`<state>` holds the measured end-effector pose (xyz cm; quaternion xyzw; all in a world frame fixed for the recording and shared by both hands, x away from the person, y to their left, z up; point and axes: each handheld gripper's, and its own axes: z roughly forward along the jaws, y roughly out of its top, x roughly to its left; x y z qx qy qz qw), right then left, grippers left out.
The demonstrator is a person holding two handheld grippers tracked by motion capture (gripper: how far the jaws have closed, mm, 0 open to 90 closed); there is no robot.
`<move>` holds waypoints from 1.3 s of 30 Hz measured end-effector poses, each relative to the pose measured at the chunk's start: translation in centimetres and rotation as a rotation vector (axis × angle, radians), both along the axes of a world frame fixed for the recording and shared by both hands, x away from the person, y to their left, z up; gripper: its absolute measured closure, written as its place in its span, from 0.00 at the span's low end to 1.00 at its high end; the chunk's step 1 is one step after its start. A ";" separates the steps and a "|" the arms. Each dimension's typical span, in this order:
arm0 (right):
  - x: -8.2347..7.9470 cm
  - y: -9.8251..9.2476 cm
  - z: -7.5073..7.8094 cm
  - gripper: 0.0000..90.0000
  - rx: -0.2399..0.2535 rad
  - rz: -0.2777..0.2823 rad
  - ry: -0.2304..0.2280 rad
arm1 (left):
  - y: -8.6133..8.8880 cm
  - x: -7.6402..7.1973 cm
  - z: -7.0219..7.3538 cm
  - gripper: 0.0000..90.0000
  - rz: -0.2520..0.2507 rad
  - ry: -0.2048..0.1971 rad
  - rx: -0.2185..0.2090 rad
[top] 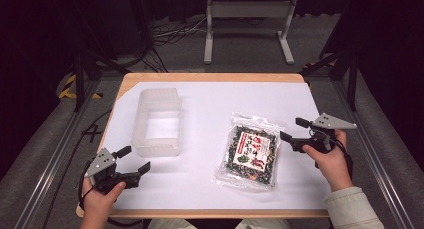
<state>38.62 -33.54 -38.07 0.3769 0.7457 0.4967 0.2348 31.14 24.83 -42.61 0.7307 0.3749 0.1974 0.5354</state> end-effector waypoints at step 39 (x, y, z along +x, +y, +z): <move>6.7 -0.1 -2.0 0.17 -0.016 -0.043 0.107 | 0.3 0.3 -0.3 0.11 0.008 -0.008 0.018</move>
